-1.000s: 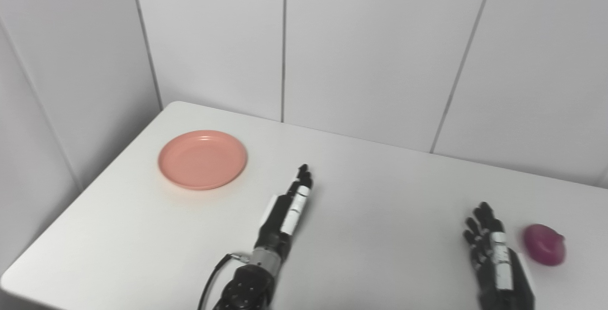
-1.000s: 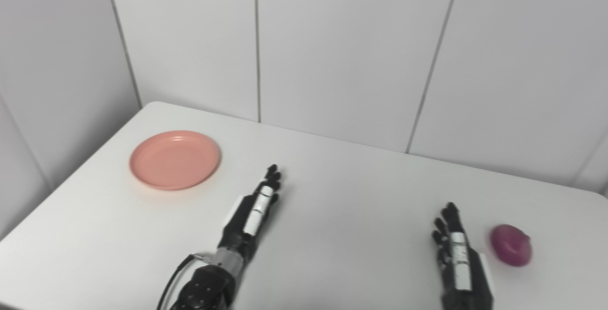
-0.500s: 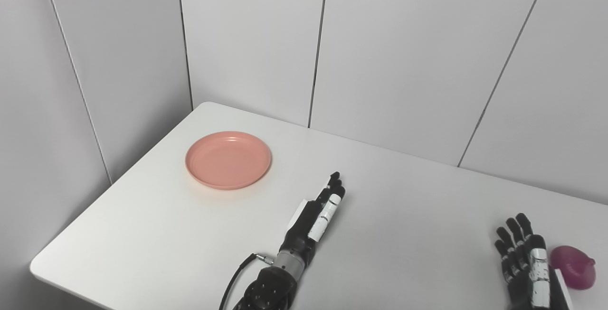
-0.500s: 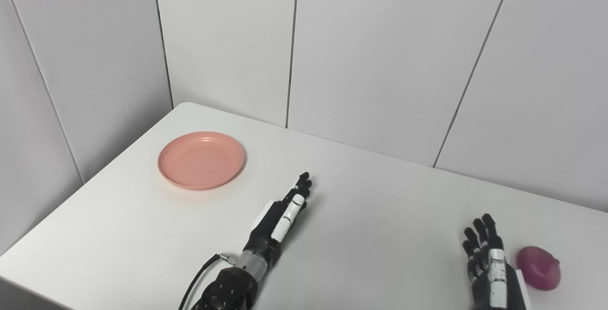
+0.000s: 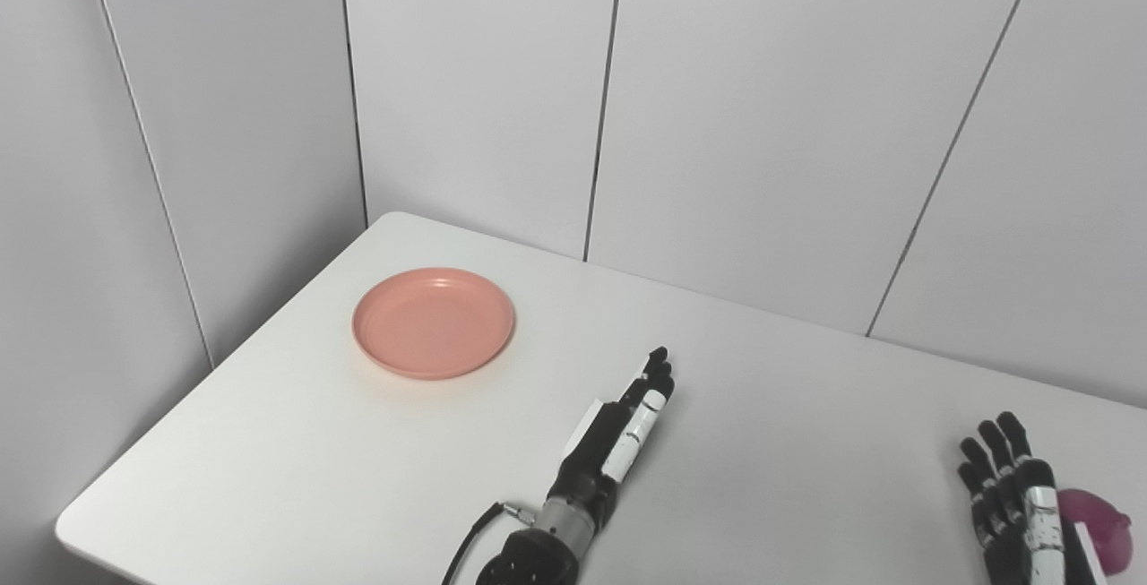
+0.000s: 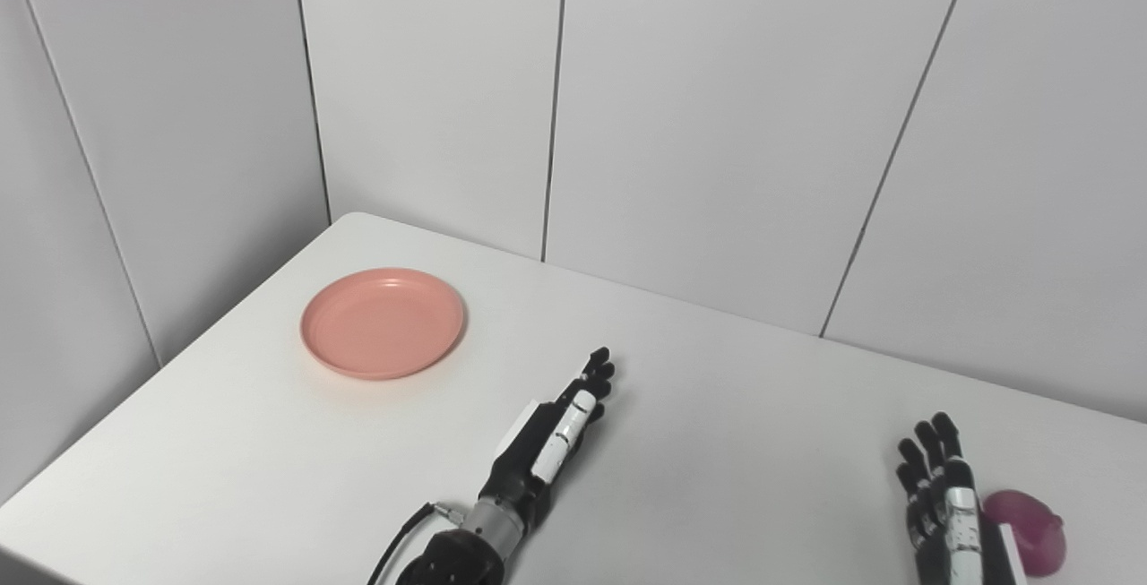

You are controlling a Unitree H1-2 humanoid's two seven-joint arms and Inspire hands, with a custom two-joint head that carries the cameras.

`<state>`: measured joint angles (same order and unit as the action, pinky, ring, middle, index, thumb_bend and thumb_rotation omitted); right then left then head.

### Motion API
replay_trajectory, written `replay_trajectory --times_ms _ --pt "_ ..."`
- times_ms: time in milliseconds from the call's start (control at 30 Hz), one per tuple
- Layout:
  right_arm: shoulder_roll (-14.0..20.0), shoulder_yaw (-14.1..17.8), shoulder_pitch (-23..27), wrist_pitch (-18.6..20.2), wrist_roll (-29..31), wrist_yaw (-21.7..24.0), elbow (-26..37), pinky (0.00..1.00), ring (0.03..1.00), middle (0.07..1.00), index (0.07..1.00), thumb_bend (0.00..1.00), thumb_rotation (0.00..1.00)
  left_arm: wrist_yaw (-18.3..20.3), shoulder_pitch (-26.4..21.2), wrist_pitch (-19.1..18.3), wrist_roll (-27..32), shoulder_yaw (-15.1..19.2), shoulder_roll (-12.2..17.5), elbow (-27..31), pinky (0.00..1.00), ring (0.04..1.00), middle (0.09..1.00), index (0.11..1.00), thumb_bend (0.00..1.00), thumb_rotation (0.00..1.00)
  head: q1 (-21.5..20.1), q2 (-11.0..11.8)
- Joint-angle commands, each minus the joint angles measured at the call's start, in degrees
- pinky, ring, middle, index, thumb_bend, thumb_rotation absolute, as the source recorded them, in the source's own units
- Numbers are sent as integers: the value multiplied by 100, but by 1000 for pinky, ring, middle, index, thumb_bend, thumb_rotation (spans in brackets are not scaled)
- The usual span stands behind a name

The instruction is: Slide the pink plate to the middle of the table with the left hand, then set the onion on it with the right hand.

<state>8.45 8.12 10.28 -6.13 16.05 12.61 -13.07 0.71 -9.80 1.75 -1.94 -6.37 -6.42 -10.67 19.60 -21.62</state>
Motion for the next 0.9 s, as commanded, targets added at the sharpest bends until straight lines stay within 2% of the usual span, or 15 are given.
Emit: replay_trajectory --times_ms 0,100,167,333,500,867 --pt "-14 27 -262 -317 64 131 -442 1000 972 978 990 550 890 -132 84 135 -53 38 -75 1 1000 991 989 975 506 1000 3 17" --pt "-5 40 -245 -325 89 144 -497 1000 972 976 986 553 886 -50 -9 279 94 106 -48 22 1000 995 994 978 511 1000 7 29" --pt "-8 49 -238 -356 94 140 -524 1000 970 974 985 553 877 135 -97 349 293 156 45 55 1000 999 999 993 531 1000 17 42" --pt "38 38 -219 -419 103 197 -607 1000 974 979 990 553 890 204 -233 349 439 310 182 291 1000 992 987 984 547 1000 35 61" --pt "57 35 -221 -427 110 209 -628 1000 974 978 989 562 888 250 -350 173 625 479 289 490 979 978 976 971 559 1000 65 63" --pt "81 40 -207 -508 116 296 -731 1000 977 984 994 550 891 6 -660 -118 614 889 629 734 943 923 925 921 567 1000 110 92"
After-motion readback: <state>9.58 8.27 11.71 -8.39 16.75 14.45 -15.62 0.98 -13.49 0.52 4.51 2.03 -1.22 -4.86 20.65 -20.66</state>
